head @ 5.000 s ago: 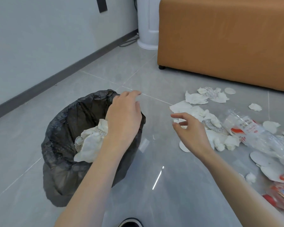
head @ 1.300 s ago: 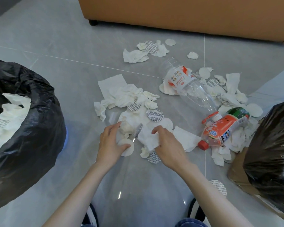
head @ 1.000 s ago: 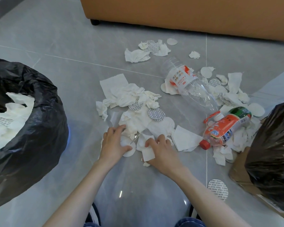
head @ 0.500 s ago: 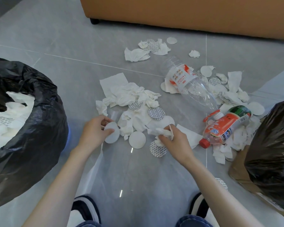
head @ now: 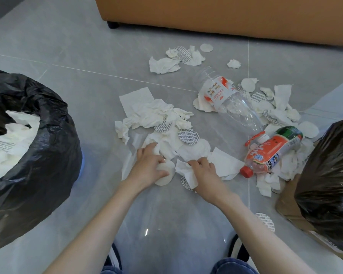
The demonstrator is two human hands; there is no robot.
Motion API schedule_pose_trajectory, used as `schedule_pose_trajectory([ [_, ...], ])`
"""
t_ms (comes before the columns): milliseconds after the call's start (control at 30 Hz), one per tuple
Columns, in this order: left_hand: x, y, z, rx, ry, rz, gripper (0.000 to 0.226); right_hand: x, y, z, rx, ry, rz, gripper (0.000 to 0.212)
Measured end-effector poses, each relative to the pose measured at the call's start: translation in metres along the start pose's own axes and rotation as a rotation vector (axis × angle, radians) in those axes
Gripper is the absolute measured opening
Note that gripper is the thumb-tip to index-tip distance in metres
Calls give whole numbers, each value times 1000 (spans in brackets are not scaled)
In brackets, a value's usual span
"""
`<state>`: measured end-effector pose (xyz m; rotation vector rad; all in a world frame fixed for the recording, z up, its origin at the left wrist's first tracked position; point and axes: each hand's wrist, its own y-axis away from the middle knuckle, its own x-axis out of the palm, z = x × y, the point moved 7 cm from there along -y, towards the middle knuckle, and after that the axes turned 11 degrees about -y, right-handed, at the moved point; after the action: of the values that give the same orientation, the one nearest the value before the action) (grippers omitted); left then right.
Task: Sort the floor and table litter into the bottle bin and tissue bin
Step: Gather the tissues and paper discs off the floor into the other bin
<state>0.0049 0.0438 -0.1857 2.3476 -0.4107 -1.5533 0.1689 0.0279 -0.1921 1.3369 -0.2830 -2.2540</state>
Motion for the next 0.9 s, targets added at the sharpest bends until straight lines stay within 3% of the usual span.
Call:
schedule_pose_trajectory([
  [267,2,12,3,-136,-107,-164,31,-9,-3,-6,110,16,-7,63],
  [500,-10,20,4,-154,100,-277,15,-12,1,-3,65,-32,-84,38],
  [700,-40,11,9,-110,347,-256,17,-41,-2,3,133,-404,-116,42],
  [900,-101,16,2,-44,575,-394,17,-87,-6,30,74,-761,-249,35],
])
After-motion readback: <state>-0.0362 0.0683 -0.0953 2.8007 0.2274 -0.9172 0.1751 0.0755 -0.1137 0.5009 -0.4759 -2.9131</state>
